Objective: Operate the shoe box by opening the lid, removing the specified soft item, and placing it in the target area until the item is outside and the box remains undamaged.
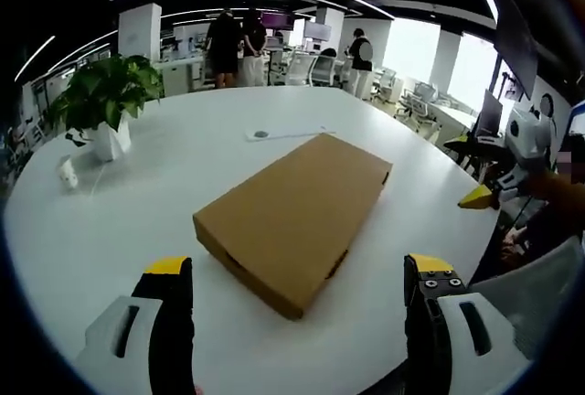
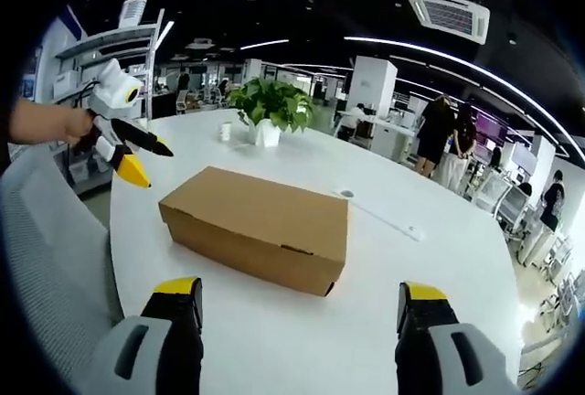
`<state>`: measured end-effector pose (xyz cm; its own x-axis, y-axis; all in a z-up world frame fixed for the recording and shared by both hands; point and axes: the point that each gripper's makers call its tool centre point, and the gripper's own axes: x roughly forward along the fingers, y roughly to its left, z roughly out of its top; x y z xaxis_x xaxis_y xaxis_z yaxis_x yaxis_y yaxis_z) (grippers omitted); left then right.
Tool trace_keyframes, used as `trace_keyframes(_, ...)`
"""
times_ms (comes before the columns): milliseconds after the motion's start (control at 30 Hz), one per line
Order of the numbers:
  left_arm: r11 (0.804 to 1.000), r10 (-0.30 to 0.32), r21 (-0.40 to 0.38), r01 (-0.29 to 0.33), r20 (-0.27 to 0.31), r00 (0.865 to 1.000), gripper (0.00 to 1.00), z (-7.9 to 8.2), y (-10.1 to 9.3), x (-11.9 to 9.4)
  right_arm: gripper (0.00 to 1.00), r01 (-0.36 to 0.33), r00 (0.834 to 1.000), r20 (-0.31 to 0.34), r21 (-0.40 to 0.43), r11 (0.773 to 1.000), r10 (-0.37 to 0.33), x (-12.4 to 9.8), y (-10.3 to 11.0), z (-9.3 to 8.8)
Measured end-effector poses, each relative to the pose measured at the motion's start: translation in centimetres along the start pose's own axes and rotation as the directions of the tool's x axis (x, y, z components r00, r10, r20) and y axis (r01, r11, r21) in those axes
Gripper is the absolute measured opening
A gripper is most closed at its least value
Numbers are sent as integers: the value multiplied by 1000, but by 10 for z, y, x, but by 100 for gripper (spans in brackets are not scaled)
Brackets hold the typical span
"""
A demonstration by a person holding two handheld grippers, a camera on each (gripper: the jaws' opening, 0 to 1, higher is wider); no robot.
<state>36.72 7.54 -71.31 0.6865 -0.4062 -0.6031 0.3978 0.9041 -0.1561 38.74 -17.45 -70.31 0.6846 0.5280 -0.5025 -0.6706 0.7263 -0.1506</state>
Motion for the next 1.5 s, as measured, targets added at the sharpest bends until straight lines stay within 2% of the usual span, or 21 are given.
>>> trace_keyframes(267, 1000, 4, -27, -4, -18, 1000, 99, -10, -6, 10, 82, -27, 1000, 4, -31, 999, 27, 17, -3, 1)
trace_keyframes(700, 998, 24, -65, -27, -46, 999, 91, -31, 5, 22, 78, -86, 996, -34, -66, 994, 84, 44, -8, -9)
trace_keyframes(900, 998, 19, -66, -22, -39, 999, 88, -34, 7, 27, 76, -111, 993, -45, -58, 992, 109, 58, -8, -11)
trace_keyframes(1067, 999, 25, -40, -26, -30, 999, 80, -37, 10, 30, 73, -128, 991, -47, -31, 991, 126, 70, -10, -12)
trace_keyframes(1233, 999, 26, -47, -26, 0, 1000, 77, -35, 12, 31, 73, -160, 985, -65, -27, 987, 158, 79, -4, -14)
trace_keyframes(1400, 999, 25, -31, -24, 31, 999, 70, -33, 15, 32, 71, -169, 983, -82, -26, 985, 167, 88, -7, -18)
trace_keyframes(1500, 999, 19, -34, -18, 34, 999, 70, -35, 15, 32, 70, -173, 981, -95, -30, 984, 170, 91, -6, -20)
